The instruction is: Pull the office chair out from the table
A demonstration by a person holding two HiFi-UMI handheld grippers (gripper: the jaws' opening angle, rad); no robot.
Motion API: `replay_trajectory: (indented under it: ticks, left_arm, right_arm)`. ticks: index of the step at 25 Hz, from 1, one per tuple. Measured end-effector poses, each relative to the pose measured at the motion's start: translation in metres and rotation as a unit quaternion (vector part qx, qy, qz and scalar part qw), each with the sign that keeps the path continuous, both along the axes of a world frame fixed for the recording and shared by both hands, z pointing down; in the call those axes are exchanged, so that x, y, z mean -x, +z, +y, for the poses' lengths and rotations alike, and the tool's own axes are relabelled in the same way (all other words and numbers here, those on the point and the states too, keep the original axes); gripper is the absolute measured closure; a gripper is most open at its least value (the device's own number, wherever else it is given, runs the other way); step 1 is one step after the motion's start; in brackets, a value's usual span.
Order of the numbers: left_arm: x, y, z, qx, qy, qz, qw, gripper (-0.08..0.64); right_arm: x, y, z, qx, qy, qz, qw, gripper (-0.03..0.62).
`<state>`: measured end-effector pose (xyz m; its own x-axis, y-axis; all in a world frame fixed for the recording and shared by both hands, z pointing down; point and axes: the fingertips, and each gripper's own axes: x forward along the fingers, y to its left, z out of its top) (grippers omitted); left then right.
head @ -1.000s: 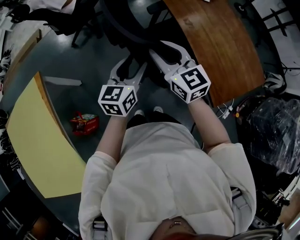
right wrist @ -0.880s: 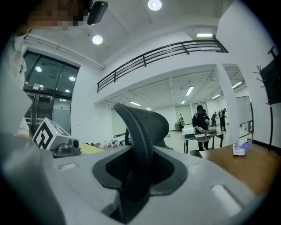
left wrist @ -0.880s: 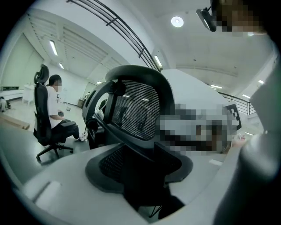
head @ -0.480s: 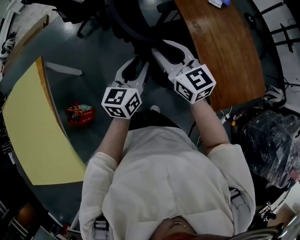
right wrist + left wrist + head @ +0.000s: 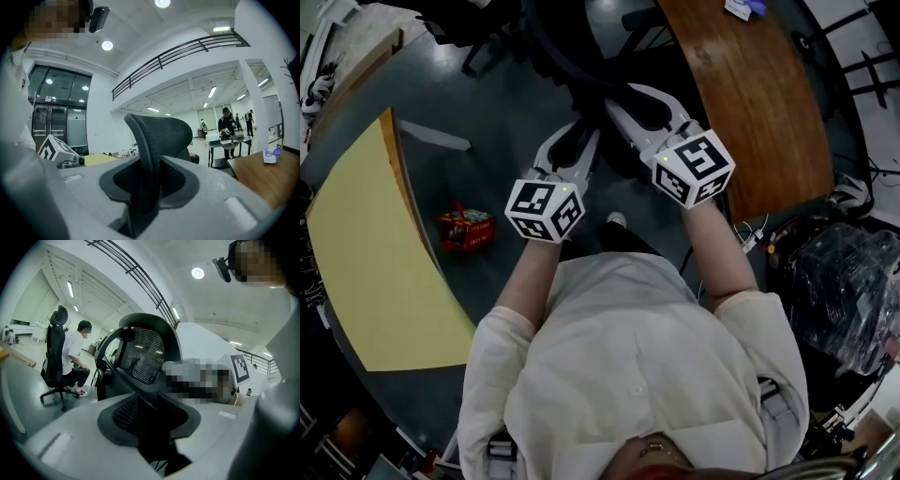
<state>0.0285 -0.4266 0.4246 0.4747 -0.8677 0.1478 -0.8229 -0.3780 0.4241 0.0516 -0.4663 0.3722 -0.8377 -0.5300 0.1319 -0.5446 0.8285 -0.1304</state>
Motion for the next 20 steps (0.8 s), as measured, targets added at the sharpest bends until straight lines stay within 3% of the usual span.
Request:
replay_trajectory:
  ticks: [20]
  left_arm:
    - [0.078, -0.003, 0.069, -0.01, 0.008, 0.034, 0.9994, 0.414]
  right_arm:
    - [0.072, 0.0, 0.075, 0.011, 0.007, 0.003, 1.0, 0.497]
